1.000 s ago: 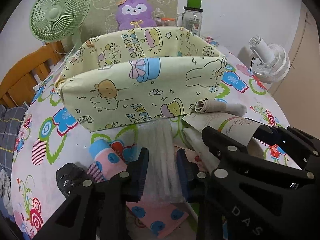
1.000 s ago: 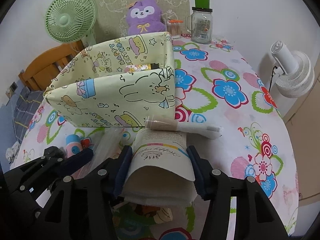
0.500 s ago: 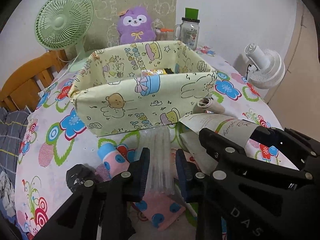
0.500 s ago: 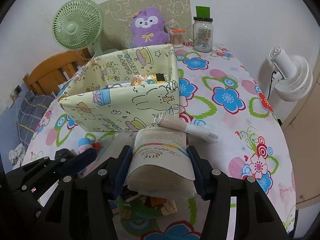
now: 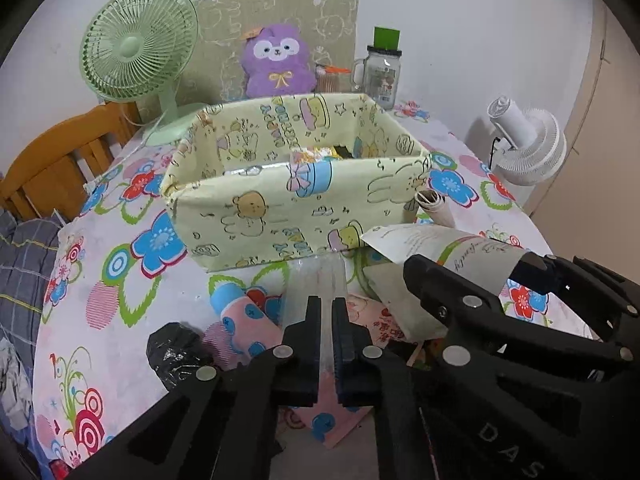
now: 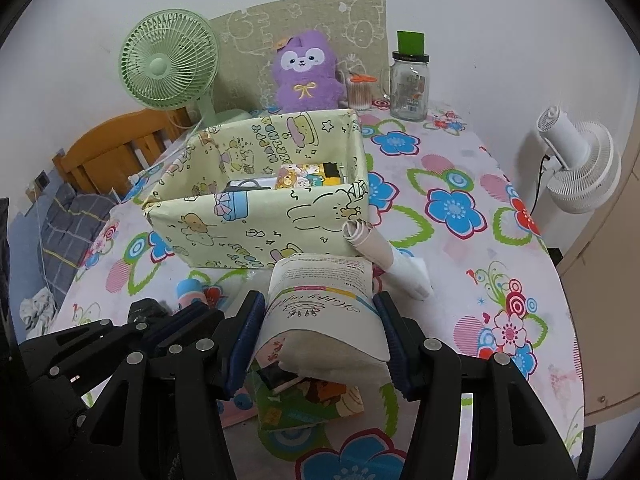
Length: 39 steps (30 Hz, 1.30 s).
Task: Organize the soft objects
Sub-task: 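Lift the tube pack with the left tool while the right tool lifts the paper packet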
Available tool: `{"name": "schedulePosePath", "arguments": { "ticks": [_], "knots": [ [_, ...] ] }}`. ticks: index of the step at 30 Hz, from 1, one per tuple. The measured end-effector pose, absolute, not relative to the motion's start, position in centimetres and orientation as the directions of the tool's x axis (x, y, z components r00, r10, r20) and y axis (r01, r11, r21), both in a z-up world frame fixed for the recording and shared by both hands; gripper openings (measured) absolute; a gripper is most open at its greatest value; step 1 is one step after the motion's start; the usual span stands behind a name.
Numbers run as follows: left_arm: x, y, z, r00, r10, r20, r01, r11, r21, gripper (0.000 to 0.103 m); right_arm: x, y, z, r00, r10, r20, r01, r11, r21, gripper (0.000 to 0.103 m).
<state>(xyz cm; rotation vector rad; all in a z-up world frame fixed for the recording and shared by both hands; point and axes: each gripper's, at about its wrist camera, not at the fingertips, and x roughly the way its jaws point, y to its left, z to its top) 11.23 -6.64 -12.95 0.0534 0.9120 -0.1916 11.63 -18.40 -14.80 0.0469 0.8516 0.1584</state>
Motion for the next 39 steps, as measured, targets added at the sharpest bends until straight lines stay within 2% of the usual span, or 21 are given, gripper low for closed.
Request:
{"name": "schedulePosePath", "arguments": {
  "ticks": [3, 8, 12, 14, 16, 20, 22, 23, 24, 25, 28, 39],
  "knots": [
    [11.7, -6.6, -13.6, 0.555, -0.162, -0.816, 0.199, 0.978, -0.058, 0.037, 11.7, -18.3, -15.0, 0.644, 0.159, -0.748, -0.123, 0.987, 0.104, 0.059],
    [12.4, -6.8, -14.5, 0.549, -0.138, -0.824, 0.194, 0.980, -0.035, 0.040, 12.3, -18.3, -15.7, 0.632, 0.154, -0.760, -0.121, 0.988, 0.100, 0.059],
    [13.4, -7.0, -15.7, 0.525, -0.123, -0.842, 0.186, 0.982, -0.028, 0.047, 13.1, -18.6, -16.6, 0.616, 0.149, -0.773, -0.111, 0.988, 0.102, 0.059],
    [13.8, -7.0, -16.3, 0.513, -0.122, -0.850, 0.183, 0.983, -0.031, 0.051, 13.3, -18.6, -17.0, 0.609, 0.145, -0.780, -0.110, 0.989, 0.098, 0.059],
    [14.0, -6.8, -16.7, 0.517, -0.108, -0.849, 0.172, 0.985, -0.021, 0.062, 13.5, -18.6, -17.3, 0.604, 0.147, -0.784, -0.109, 0.989, 0.101, 0.059],
    [14.7, -6.8, -17.1, 0.517, -0.090, -0.851, 0.170, 0.986, -0.001, 0.071, 13.8, -18.7, -17.6, 0.600, 0.149, -0.786, -0.105, 0.989, 0.107, 0.059],
    [15.1, -6.7, -17.4, 0.508, -0.101, -0.855, 0.168, 0.986, -0.016, 0.070, 14.1, -18.7, -17.6, 0.599, 0.149, -0.787, -0.101, 0.989, 0.110, 0.059],
    [15.3, -6.5, -17.5, 0.504, -0.113, -0.856, 0.168, 0.985, -0.032, 0.064, 14.2, -18.7, -17.6, 0.599, 0.151, -0.787, -0.101, 0.988, 0.113, 0.059],
    [15.4, -6.4, -17.6, 0.497, -0.129, -0.858, 0.169, 0.984, -0.050, 0.046, 14.2, -18.7, -17.6, 0.599, 0.154, -0.786, -0.101, 0.988, 0.117, 0.059],
    [15.4, -6.2, -17.7, 0.475, -0.173, -0.863, 0.177, 0.979, -0.099, 0.036, 14.3, -18.8, -17.5, 0.599, 0.157, -0.785, -0.100, 0.988, 0.121, 0.059],
    [15.2, -5.8, -17.8, 0.471, -0.216, -0.855, 0.182, 0.973, -0.145, 0.023, 14.4, -18.6, -17.3, 0.602, 0.148, -0.785, -0.102, 0.989, 0.109, 0.059],
    [13.4, -6.5, -16.2, 0.520, -0.164, -0.838, 0.200, 0.978, -0.068, 0.020, 13.7, -18.2, -17.4, 0.599, 0.153, -0.786, -0.113, 0.988, 0.106, 0.059]
  ]
}}
